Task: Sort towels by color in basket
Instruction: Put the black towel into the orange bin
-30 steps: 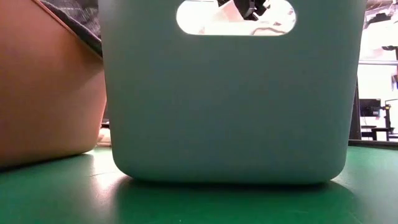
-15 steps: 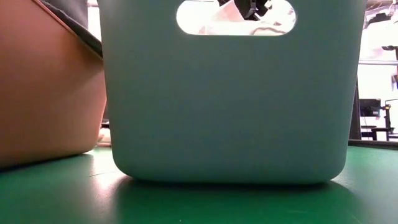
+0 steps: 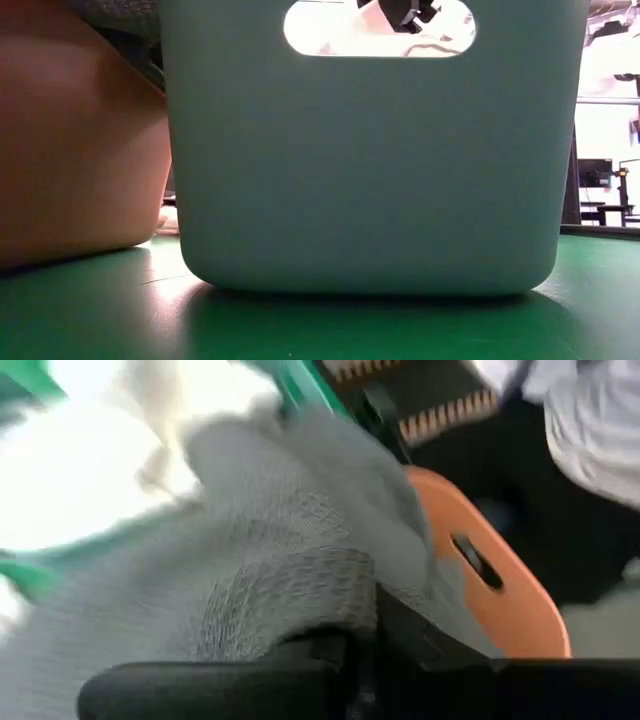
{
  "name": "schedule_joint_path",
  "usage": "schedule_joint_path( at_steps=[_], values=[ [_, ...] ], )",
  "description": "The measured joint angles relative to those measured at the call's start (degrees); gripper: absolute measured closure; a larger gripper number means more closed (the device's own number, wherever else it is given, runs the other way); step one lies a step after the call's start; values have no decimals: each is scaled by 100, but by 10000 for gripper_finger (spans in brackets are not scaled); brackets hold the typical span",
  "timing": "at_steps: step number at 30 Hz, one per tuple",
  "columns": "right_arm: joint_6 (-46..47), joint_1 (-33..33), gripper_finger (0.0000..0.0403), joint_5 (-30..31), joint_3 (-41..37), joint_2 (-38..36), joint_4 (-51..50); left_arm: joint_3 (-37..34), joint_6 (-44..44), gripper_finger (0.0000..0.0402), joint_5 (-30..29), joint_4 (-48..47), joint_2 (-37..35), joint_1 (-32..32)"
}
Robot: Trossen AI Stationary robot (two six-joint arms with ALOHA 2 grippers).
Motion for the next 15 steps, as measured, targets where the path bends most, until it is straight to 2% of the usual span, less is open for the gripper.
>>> schedule_joint_path(
  at_steps=[8,15],
  values=[
    [66,0,148,1,0,0,4,-294,-889,384,-114,-59,703,-618],
    [114,0,148,2,0,0,8,-521,-1211,383,-938,-21,1740,-651]
  ],
)
